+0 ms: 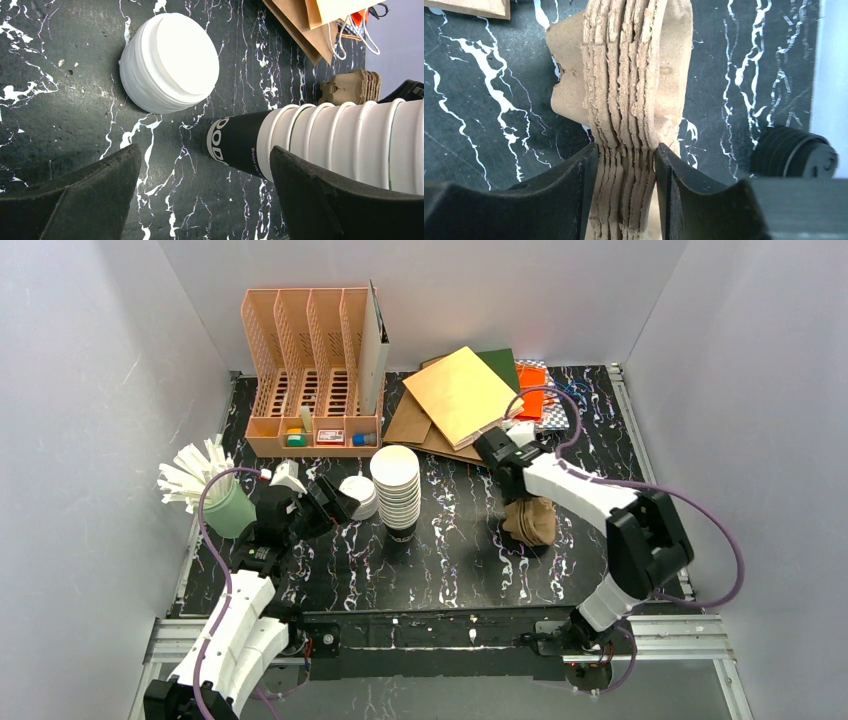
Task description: Pack the takeout coffee
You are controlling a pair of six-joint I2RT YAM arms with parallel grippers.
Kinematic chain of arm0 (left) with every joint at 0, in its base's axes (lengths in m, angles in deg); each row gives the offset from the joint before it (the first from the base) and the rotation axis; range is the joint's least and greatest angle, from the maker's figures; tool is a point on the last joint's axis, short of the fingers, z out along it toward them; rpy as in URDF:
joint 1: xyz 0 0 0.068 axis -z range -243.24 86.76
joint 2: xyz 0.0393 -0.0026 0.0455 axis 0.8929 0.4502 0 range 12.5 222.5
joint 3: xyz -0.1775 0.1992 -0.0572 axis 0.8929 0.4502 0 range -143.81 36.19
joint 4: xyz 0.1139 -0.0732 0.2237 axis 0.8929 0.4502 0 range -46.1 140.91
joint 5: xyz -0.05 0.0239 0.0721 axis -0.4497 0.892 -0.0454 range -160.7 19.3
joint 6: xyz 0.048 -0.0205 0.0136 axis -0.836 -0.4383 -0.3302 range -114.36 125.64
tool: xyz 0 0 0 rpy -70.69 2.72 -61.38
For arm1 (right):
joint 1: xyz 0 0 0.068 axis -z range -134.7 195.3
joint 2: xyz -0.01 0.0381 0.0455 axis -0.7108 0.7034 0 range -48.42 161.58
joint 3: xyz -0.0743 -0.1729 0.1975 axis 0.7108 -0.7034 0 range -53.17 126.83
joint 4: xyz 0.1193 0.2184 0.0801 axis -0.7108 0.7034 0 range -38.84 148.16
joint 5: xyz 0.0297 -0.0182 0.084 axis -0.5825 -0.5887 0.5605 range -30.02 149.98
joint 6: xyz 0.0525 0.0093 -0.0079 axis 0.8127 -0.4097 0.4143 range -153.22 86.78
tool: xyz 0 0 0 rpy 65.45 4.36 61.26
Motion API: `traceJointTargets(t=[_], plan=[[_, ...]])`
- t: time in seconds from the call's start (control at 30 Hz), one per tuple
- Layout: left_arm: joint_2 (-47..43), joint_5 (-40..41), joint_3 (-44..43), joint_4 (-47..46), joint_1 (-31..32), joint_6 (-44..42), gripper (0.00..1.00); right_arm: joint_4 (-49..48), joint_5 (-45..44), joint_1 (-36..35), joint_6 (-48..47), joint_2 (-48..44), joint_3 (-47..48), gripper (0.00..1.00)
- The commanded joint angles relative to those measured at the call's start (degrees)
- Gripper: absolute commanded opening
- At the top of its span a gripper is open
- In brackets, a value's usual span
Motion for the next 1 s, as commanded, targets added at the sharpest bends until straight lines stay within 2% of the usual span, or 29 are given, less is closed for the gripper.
traceJointTargets(t=[0.0, 0.13, 0.23, 0.4, 0.57, 0.63, 0.83, 0.97], plan=[[-0.47, -0.95, -0.29, 0.5, 0.19, -0.45, 0.98, 10.83, -11.15, -5.35, 6.84, 7.3, 5.15, 0.52], [-0.45, -0.92, -0.3, 0.49, 0.22, -0.53, 0.98, 17.1, -16.64, -9.34, 10.0, 13.47, 10.81, 0.47], [-0.5, -0.88, -0.23, 0.52, 0.21, -0.56, 0.98, 20.19, -18.58, -11.18, 11.28, 16.91, 13.57, 0.49], [-0.57, -0.86, -0.21, 0.51, 0.21, -0.5, 0.98, 19.34, -19.06, -13.34, 9.51, 18.99, 14.66, 0.61], [-0.39, -0.7, -0.3, 0.59, 0.21, -0.59, 0.98, 6.09, -7.72, -13.87, -1.01, 11.67, 11.41, 0.71], [-0.32, -0.59, -0.3, 0.67, 0.22, -0.53, 0.98, 1.87, -3.91, -13.82, -3.34, 8.34, 10.25, 0.72], [-0.2, -0.66, -0.34, 0.62, 0.21, -0.45, 0.98, -5.53, 5.72, -13.86, -7.53, 0.49, 8.29, 0.73], [-0.17, -0.56, -0.38, 0.76, 0.22, -0.53, 0.98, -7.52, 8.18, -12.62, -7.67, -4.27, 6.98, 0.75]])
